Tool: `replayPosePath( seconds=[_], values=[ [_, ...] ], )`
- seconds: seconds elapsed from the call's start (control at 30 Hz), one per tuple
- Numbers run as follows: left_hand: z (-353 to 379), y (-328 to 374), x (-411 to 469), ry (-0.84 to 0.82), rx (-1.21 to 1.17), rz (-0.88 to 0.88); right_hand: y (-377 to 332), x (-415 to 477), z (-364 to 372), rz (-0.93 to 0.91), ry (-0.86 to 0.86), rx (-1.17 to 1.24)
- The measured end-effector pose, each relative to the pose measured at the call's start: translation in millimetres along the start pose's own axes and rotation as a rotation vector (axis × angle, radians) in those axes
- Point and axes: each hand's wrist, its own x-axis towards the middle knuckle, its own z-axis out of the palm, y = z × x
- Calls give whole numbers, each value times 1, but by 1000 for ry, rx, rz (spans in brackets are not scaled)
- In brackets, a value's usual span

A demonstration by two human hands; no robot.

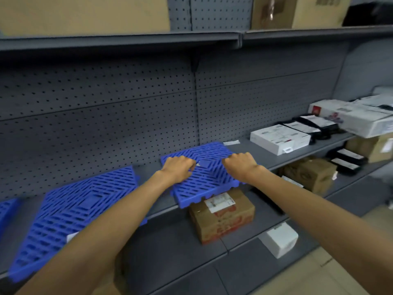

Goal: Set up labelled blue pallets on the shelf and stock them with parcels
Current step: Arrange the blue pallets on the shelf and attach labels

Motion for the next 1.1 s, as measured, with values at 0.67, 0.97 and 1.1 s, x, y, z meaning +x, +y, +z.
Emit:
replayPosePath(
  seconds=[0.67,0.97,1.1],
  values=[
    [9,139,237,-13,-55,-56,222,72,103,7,34,113],
    [34,94,303,-87,-41,-110,213,168,124,-67,-56,249],
    [50,73,334,-97,-83,-92,211,213,137,-80,-119,258]
  ],
)
